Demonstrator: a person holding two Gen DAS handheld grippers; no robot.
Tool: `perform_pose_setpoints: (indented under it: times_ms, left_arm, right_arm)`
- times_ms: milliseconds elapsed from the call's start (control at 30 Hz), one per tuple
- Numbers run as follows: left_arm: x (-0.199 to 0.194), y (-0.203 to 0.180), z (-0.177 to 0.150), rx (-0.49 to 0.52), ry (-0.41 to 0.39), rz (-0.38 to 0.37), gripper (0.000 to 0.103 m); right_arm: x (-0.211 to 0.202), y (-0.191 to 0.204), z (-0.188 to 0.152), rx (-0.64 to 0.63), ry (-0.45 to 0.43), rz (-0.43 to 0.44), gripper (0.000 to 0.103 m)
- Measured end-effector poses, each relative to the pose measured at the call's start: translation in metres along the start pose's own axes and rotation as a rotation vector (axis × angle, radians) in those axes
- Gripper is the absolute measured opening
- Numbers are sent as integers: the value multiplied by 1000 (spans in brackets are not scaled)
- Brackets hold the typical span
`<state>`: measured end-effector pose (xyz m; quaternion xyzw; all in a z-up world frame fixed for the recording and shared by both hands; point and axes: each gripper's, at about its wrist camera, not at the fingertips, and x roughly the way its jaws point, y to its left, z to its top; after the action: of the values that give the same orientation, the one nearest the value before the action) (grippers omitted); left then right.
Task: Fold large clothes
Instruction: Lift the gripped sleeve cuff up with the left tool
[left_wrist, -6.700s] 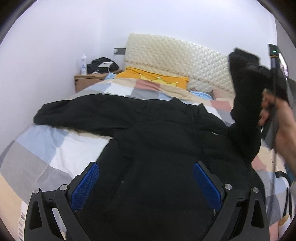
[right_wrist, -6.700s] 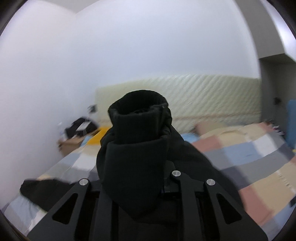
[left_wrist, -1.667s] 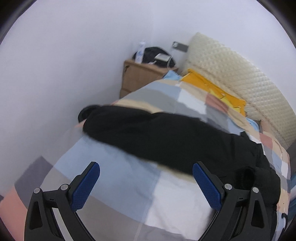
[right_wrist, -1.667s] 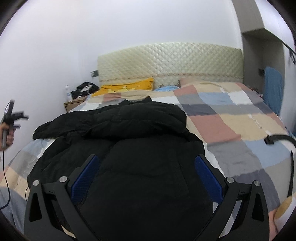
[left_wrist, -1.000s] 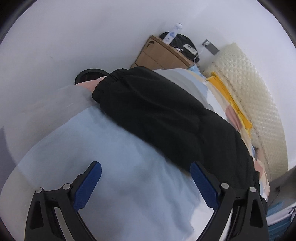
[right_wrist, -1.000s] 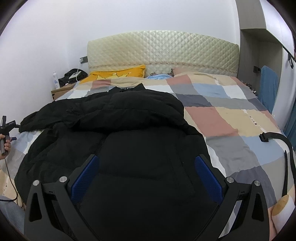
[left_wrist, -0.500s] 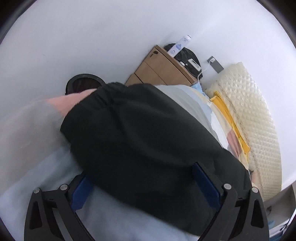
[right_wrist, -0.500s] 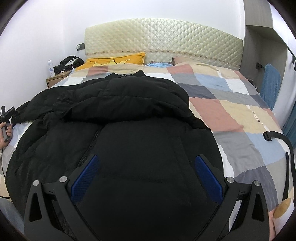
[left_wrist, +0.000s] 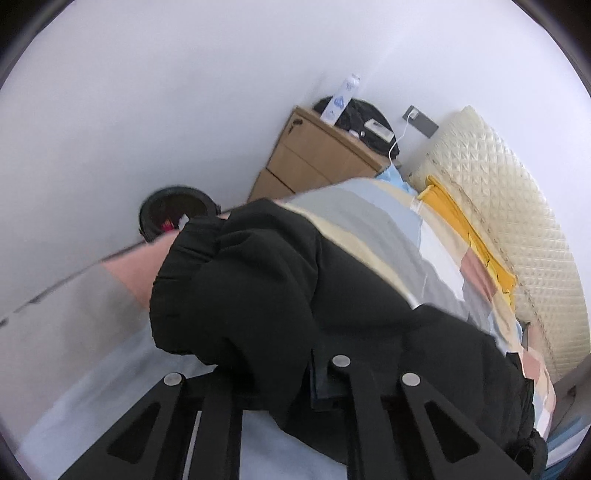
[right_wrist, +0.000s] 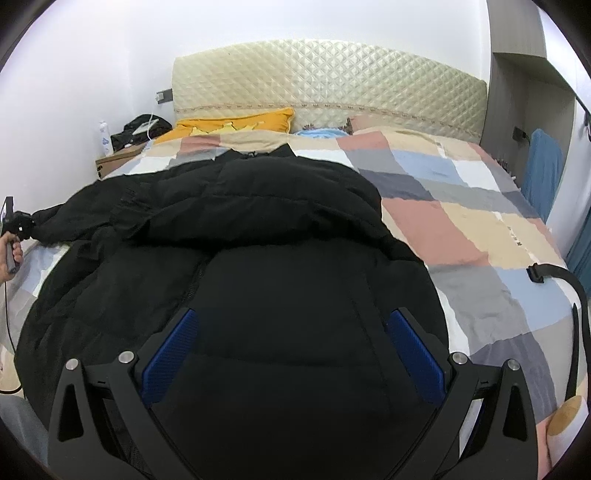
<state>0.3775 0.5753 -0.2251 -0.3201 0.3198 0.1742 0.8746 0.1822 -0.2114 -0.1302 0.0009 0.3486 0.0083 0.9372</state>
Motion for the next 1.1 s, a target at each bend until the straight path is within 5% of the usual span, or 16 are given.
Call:
perform_pose_setpoints:
  times_ms: [333,633,1100]
  left_arm:
    - [-96,-84,22,159,-112,53,8]
    - [-191,-169,21,239,-218,6,8]
    - [-308,-357,-26,519,-342,-67,7]
  right_arm:
    - [-32,-12,1,31,-61,41,103]
    - [-62,-16,-2,-18,-138,90,103]
    - [-96,-44,-12,-16,-224,130,103]
